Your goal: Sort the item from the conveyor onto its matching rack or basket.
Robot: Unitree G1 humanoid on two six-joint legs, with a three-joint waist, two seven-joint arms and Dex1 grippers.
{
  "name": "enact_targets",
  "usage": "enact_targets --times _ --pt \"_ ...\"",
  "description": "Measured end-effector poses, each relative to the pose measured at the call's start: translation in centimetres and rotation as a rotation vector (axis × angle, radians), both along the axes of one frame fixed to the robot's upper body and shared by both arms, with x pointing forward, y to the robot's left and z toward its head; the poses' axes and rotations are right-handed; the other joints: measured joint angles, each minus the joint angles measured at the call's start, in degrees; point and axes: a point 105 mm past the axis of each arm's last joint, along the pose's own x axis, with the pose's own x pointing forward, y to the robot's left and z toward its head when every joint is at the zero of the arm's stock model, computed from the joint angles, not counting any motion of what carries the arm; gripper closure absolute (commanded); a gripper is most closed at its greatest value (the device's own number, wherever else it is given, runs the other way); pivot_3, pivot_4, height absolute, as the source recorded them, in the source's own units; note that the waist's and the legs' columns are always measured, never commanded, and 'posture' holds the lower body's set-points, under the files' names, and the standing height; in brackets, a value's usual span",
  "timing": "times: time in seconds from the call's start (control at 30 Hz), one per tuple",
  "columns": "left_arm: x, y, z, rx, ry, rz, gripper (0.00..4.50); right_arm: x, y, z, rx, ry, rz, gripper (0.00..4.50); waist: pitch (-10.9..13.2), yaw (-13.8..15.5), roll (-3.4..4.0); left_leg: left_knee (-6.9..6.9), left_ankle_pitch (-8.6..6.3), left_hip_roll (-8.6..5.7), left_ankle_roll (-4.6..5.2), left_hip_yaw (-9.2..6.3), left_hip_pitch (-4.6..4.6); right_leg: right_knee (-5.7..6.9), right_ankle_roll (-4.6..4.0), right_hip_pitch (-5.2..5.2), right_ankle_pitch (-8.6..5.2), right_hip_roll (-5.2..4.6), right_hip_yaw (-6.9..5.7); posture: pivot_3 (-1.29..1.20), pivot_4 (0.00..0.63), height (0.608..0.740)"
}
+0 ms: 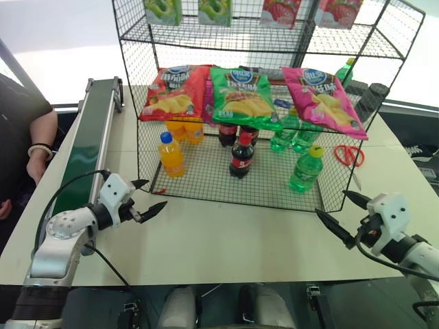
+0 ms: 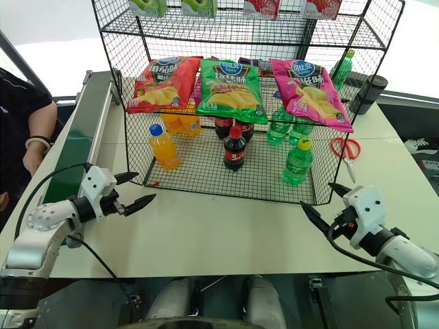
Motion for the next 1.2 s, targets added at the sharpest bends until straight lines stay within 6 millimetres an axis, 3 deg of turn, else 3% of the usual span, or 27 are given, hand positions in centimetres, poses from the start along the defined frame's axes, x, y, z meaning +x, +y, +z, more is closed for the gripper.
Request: enact_targets --times 0.6,1.2 --pt "0.0 0.0 0.0 -0.002 0.0 0.002 0.0 0.2 0.5 -0.1 0.006 0.012 0.005 0.06 0.0 0.0 -0.01 0.0 0.0 0.0 0.0 0.0 0.0 0.01 0.0 0.0 0.0 0.03 0.0 0.0 0.15 0.733" --pt "0.0 -0.1 -0.1 -0.008 -0.001 0.004 0.0 0.0 -0.5 -1.2 -0.007 0.007 0.014 0.06 0.0 0.0 -0.03 0.02 0.0 0.0 0.0 0.02 0.03 0.05 0.0 0.01 0.01 0.04 0.01 0.0 0.15 0.733"
